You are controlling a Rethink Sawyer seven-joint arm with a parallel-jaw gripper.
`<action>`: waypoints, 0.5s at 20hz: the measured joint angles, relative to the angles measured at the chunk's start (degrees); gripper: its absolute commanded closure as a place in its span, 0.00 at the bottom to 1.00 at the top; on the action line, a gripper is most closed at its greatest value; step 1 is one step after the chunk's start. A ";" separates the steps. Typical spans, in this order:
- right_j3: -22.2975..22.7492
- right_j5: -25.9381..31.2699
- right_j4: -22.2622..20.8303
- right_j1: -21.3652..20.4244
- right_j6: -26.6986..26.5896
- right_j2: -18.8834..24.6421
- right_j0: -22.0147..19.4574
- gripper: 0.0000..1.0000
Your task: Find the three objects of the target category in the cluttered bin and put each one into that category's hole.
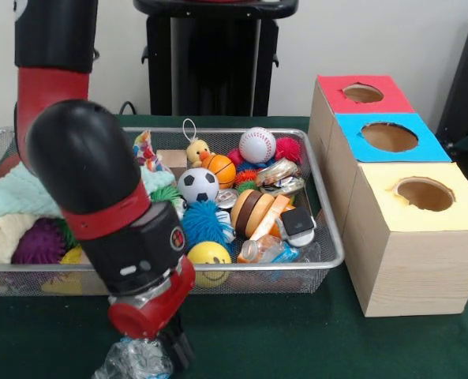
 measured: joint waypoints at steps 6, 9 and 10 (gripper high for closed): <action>7.67 -0.02 -0.01 -5.18 0.00 0.05 -0.05 1.00; 12.18 -0.03 -0.01 -7.82 0.00 0.04 -0.05 1.00; 13.15 -0.04 0.00 -8.37 0.00 0.04 -0.05 1.00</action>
